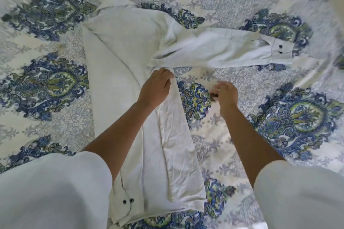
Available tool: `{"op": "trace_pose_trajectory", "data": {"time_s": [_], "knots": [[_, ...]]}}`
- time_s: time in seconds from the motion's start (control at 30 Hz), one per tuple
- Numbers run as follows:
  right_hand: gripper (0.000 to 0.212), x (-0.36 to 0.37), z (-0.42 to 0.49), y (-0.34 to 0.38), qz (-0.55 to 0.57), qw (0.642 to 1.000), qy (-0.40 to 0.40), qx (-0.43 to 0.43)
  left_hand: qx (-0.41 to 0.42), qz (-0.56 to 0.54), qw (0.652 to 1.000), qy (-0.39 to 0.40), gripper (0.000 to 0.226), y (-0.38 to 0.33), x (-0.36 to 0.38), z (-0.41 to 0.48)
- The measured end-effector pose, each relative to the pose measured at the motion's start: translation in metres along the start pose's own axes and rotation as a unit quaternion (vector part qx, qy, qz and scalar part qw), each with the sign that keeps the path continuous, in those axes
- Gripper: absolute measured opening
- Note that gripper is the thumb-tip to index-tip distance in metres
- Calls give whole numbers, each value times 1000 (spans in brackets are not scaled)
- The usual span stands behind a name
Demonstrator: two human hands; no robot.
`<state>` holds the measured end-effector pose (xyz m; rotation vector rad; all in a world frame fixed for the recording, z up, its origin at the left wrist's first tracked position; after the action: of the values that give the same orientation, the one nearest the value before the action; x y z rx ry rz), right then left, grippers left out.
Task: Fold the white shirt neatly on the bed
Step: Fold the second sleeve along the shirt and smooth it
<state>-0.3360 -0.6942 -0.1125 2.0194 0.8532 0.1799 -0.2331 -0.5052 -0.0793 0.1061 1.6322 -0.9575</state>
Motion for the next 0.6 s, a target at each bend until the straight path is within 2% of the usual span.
{"op": "trace_pose_trajectory", "data": {"time_s": [0.13,0.23,0.3,0.37,0.4,0.47,0.5,0.57,0.6], "knots": [[25,2,57,31,139,985,-67,82,-50,-30,998,-10,28,-1,1,47],[15,0,89,50,248,956,-101,123,-87,-92,991,-40,29,-3,1,75],[20,5,100,67,294,945,-67,130,-134,-186,972,-43,28,-5,0,89],[2,15,98,95,322,942,-1,94,-195,-317,927,-46,28,-7,-4,96],[7,22,93,109,326,942,32,69,-222,-367,902,-53,26,-8,-8,98],[11,40,65,131,299,947,117,24,-271,-440,853,-71,21,-5,-21,97],[11,51,44,137,250,956,156,4,-299,-479,822,-74,20,-4,-30,96],[15,76,2,130,83,971,218,-60,-358,-541,760,-46,37,3,-48,86],[19,90,-18,119,-33,958,260,-119,-377,-562,735,-31,46,10,-58,79]]}}
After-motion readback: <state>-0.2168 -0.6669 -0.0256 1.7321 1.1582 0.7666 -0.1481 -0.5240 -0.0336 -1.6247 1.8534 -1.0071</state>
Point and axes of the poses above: each hand's wrist, its own z-axis towards the middle knuckle, its own x-axis out of the palm, y = z × x, the point moved 2 cm from there along z, towards the middle knuckle, and after that the axes turned 1 degree about z, right-handed, at the moved point
